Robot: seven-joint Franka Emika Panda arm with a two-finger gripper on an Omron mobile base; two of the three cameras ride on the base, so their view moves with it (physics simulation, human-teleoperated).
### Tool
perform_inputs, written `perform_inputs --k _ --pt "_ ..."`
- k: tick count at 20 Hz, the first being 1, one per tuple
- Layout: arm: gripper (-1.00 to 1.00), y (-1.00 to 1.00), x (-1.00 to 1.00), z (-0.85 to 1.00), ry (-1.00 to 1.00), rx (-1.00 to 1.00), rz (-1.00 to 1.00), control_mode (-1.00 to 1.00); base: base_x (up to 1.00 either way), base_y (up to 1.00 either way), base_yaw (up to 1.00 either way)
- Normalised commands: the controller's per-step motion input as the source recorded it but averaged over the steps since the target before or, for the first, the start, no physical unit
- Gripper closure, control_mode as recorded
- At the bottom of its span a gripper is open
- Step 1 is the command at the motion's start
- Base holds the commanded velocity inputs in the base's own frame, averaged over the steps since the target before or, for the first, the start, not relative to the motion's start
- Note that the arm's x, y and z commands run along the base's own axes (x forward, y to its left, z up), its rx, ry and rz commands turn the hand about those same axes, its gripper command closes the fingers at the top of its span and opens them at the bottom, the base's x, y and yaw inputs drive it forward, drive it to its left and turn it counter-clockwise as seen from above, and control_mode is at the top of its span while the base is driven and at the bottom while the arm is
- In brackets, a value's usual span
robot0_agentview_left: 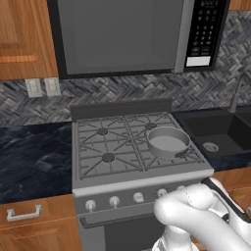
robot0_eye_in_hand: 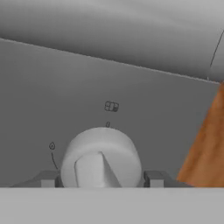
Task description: Turn off the front right burner of the stove.
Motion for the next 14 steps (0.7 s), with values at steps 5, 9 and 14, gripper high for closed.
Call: perform_inputs --k 5,9,14 --pt "1.00 0.05 0.00 0.02 0.00 0.37 -0.09 -1.00 0.00 0.00 0.00" --pt "1.00 0.03 0.00 0.04 0.00 0.36 -0.09 -1.00 0.00 0.00 0.00" --pt "1.00 0.06 0.00 0.06 0.00 0.34 -0.09 -1.00 0.00 0.00 0.00"
